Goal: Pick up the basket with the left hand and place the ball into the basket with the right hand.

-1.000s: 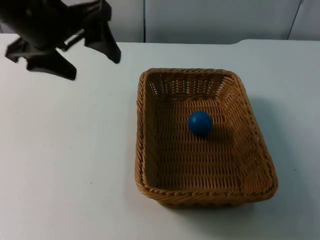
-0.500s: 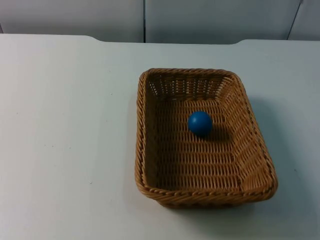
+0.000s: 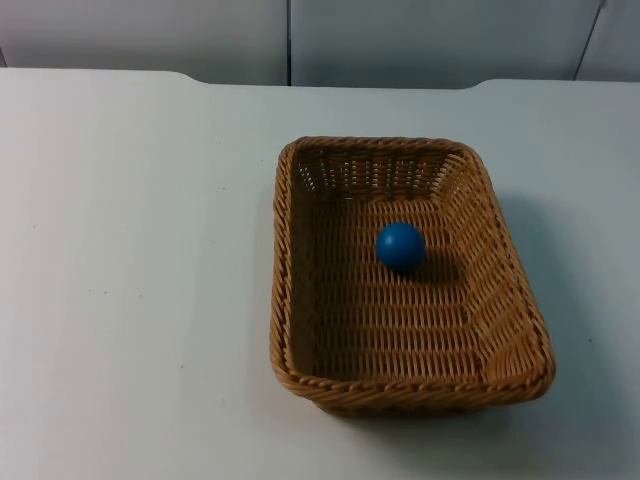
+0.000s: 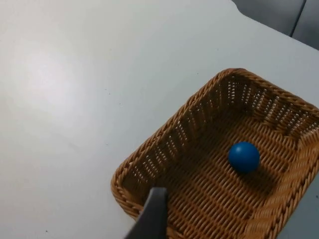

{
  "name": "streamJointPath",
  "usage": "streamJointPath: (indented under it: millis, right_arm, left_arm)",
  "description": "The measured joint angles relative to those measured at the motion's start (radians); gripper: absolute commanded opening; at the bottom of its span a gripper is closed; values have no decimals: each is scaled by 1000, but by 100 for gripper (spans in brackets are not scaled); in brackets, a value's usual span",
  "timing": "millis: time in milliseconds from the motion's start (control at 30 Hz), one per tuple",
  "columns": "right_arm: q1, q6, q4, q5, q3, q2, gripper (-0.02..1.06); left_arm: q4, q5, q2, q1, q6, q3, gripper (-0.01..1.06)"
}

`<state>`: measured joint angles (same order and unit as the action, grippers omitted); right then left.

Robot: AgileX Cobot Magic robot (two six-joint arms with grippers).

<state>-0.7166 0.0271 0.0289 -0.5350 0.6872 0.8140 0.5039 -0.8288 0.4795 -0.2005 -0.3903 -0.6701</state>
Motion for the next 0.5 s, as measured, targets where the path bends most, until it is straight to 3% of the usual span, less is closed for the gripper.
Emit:
streamJointPath:
  millis: [200, 500]
  right_arm:
    - [0, 0, -29, -11, -105, -193, 84]
    - [0, 0, -29, -232, -124, -469, 84]
  left_arm:
    - [-55, -63, -206, 0, 64, 76, 80]
    - [-308, -197, -442, 0, 247, 81, 80]
